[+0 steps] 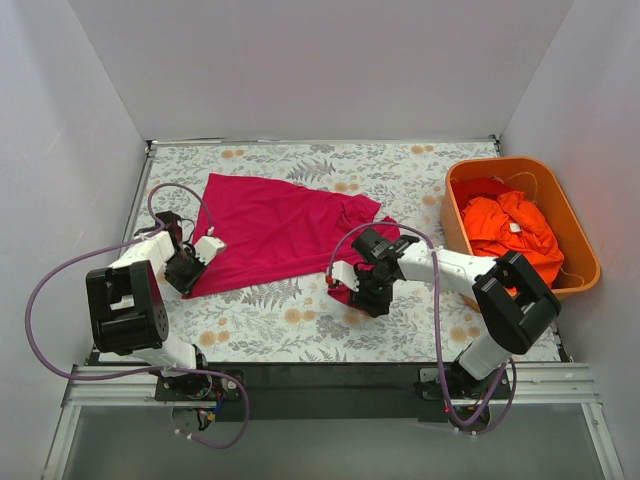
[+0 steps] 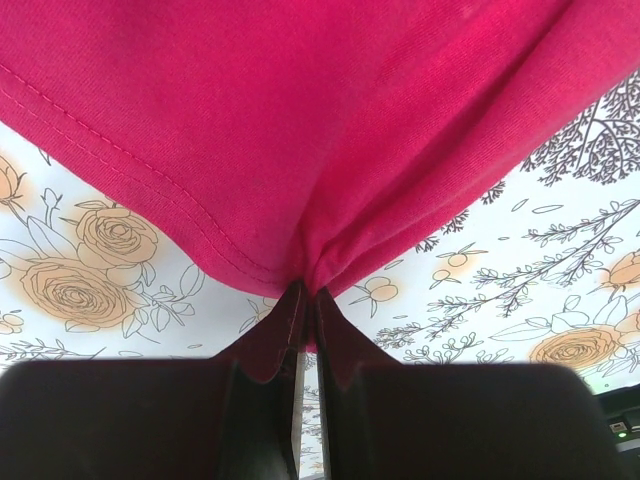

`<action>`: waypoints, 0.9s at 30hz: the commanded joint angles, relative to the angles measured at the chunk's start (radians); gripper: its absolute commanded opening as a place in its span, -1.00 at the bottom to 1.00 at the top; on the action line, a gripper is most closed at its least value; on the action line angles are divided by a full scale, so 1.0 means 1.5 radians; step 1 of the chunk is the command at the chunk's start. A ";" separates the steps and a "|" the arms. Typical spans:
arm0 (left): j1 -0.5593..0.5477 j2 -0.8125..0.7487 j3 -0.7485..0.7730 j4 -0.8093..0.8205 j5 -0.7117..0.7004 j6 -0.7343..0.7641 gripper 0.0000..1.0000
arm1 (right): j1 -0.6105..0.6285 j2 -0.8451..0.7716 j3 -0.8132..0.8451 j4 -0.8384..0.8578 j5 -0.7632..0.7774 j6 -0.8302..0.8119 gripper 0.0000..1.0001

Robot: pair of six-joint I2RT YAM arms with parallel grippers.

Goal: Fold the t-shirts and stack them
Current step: Flatten the tshirt out

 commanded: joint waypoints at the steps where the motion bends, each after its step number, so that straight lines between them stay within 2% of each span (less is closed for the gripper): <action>1: 0.000 -0.022 -0.006 -0.006 0.011 -0.005 -1.00 | 0.023 0.008 0.008 0.040 0.031 0.008 0.10; 6: 0.001 -0.019 -0.002 -0.007 0.011 -0.007 -1.00 | 0.030 0.019 -0.006 0.063 0.073 0.012 -0.06; 8: 0.001 -0.017 -0.001 -0.007 0.012 -0.011 -1.00 | 0.030 0.020 -0.016 0.085 0.101 0.015 -0.22; 9: 0.000 -0.015 0.001 -0.008 0.012 -0.011 -1.00 | 0.030 0.020 -0.017 0.093 0.115 0.018 -0.41; 11: 0.000 -0.013 0.002 -0.011 0.014 -0.017 -1.00 | 0.030 0.015 -0.021 0.103 0.119 0.021 -0.65; 12: 0.001 -0.012 0.004 -0.013 0.015 -0.017 -1.00 | 0.030 0.010 -0.021 0.102 0.117 0.021 -0.96; 16: 0.001 -0.008 0.045 -0.042 0.029 -0.025 -1.00 | 0.016 -0.043 -0.005 0.071 0.102 0.004 -0.97; 18: 0.002 -0.002 0.082 -0.080 0.061 -0.047 -1.00 | -0.029 -0.061 0.038 0.034 0.071 -0.012 -0.97; 21: 0.006 0.022 0.203 -0.116 0.115 -0.084 -1.00 | -0.099 -0.094 0.097 0.020 0.063 -0.054 -0.97; 25: 0.006 0.067 0.384 -0.148 0.176 -0.153 -1.00 | -0.166 -0.089 0.265 0.002 0.072 -0.082 -0.97; 26: 0.006 0.089 0.465 -0.148 0.183 -0.165 -1.00 | -0.189 -0.080 0.299 0.002 0.075 -0.083 -0.97; 27: 0.007 0.098 0.503 -0.136 0.191 -0.211 -1.00 | -0.200 -0.075 0.328 0.003 0.080 -0.085 -0.97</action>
